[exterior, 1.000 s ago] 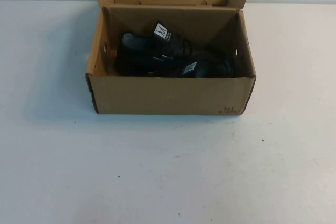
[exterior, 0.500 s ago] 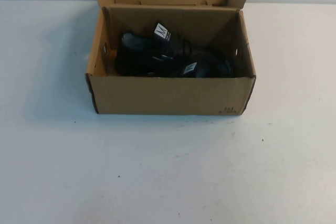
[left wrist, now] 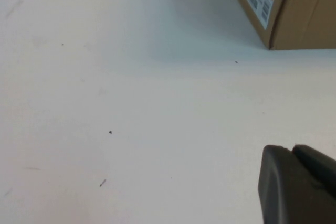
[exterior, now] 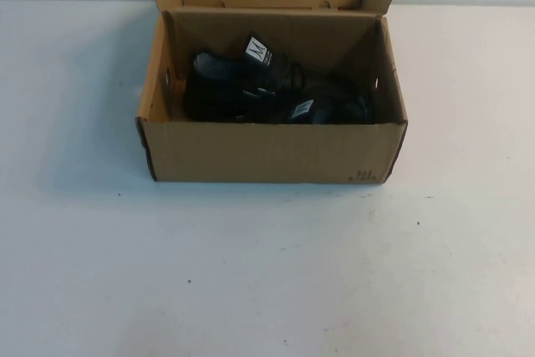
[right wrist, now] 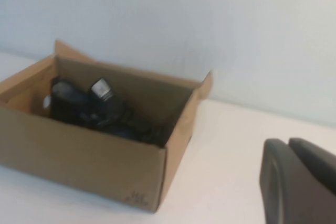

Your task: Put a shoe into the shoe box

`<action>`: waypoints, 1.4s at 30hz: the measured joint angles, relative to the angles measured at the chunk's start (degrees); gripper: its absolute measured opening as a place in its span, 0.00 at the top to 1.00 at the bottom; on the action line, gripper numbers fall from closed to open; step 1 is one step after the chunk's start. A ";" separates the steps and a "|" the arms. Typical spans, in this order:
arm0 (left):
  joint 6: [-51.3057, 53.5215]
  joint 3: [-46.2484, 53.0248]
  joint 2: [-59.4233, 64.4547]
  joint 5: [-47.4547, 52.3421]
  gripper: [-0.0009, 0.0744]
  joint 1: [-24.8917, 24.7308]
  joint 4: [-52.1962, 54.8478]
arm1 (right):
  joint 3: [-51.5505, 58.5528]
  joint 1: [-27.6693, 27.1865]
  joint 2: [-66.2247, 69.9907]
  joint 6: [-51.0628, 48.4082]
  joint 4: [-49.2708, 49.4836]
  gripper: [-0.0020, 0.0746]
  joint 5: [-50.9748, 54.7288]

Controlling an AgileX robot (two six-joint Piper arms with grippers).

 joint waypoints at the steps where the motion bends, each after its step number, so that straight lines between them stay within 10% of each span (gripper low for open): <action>1: 0.00 0.00 0.00 0.00 0.99 0.00 0.00 | 0.10 -0.80 -1.20 -0.14 -0.06 0.99 -0.01; 17: -0.17 0.00 0.00 0.13 0.99 0.00 0.00 | 29.29 -7.08 -11.68 -0.35 5.70 0.99 -22.54; 42: -0.17 0.00 0.00 0.13 0.99 0.00 0.21 | 31.62 -7.08 -11.68 -2.20 7.07 0.99 -7.79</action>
